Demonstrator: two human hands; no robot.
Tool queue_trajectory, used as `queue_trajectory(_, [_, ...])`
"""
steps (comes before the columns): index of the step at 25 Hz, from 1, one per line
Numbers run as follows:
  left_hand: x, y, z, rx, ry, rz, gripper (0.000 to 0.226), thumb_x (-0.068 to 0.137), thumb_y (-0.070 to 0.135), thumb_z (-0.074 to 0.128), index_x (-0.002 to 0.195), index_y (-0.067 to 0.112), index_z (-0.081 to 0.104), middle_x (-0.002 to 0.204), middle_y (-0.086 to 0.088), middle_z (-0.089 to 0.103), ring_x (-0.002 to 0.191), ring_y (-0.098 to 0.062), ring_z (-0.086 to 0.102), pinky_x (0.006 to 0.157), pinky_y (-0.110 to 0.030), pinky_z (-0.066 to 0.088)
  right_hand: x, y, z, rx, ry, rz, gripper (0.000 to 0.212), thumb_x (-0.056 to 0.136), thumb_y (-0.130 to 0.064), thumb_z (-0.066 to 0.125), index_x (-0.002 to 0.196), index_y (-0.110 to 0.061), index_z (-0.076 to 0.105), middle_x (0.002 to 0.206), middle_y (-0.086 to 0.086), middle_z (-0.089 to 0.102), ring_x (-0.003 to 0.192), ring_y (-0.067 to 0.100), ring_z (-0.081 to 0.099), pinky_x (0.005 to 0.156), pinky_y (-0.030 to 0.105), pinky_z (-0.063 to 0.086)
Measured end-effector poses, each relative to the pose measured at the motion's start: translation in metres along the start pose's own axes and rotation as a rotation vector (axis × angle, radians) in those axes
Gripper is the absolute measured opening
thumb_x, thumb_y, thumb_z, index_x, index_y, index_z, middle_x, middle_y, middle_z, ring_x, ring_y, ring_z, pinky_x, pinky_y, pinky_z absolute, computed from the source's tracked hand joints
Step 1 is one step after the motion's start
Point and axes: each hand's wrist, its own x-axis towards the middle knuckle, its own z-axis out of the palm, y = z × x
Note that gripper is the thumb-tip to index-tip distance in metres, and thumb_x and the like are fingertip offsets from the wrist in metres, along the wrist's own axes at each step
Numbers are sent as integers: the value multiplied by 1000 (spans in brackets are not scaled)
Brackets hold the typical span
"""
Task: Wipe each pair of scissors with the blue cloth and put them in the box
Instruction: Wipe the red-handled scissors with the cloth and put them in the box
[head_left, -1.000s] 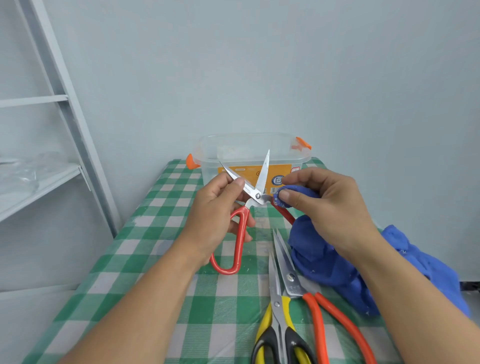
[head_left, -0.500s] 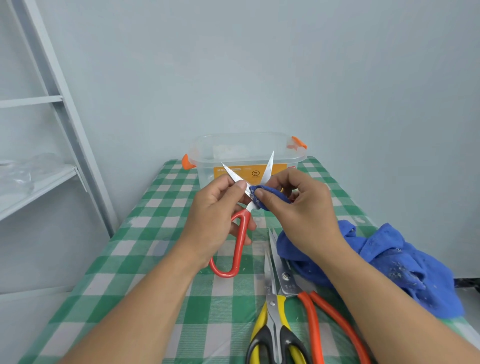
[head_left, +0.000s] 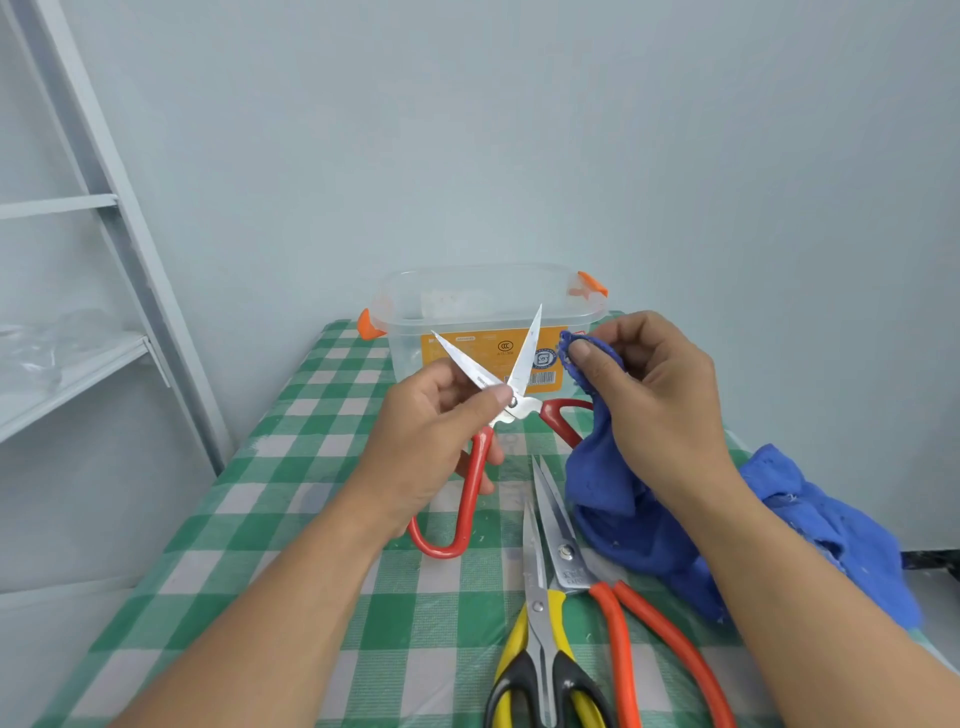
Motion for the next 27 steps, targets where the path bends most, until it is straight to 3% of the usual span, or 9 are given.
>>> queue_trajectory(4, [2,-6,0,48,-5,-7,12,88,6,73,98,1,69,77,-11,67,54,-19,62,44,-32,52,-4,-3,3,-27,-136,-11,14,90,-2,70,83,-14,68,73,-7,71,66,4,64,63,19,51])
queue_trajectory(8, [3,-6,-1,36,-12,-1,12,88,4,72,99,0,69,81,-14,66,56,-20,62,45,-32,53,-6,-2,2,-73,-203,-6,13,89,-1,70,84,-13,70,81,0,72,64,21,62,65,36,52])
queue_trajectory(13, [2,-5,0,31,-26,-15,8,89,0,70,97,2,69,81,-17,68,56,-18,62,44,-32,53,-11,3,10,-256,-274,-94,15,88,-10,73,85,-24,71,82,-8,70,73,17,60,67,33,50])
queue_trajectory(17, [1,-4,1,43,-30,-21,10,88,-1,70,98,-2,69,85,-28,68,55,-18,62,43,-32,53,-8,8,11,-173,-218,-6,10,85,-13,77,81,-19,71,78,-5,70,64,9,53,61,21,41])
queue_trajectory(21, [0,-4,4,52,-45,-21,10,88,-2,70,98,-1,69,82,-25,68,55,-18,62,44,-32,54,-10,10,20,-206,-171,-31,13,85,-16,78,78,-18,68,74,1,67,69,26,57,60,35,43])
queue_trajectory(24, [0,-3,4,39,-48,-29,10,87,-1,72,97,-1,69,83,-26,68,55,-18,62,44,-31,53,-11,8,22,-156,-121,-43,16,90,-15,73,80,-22,64,75,-5,67,66,14,58,59,29,44])
queue_trajectory(27, [0,-3,1,30,-49,-24,10,87,3,73,95,1,69,78,-16,69,56,-18,63,45,-31,53,-5,0,11,23,6,-28,15,95,-7,66,83,-13,61,72,-8,70,66,6,61,58,19,47])
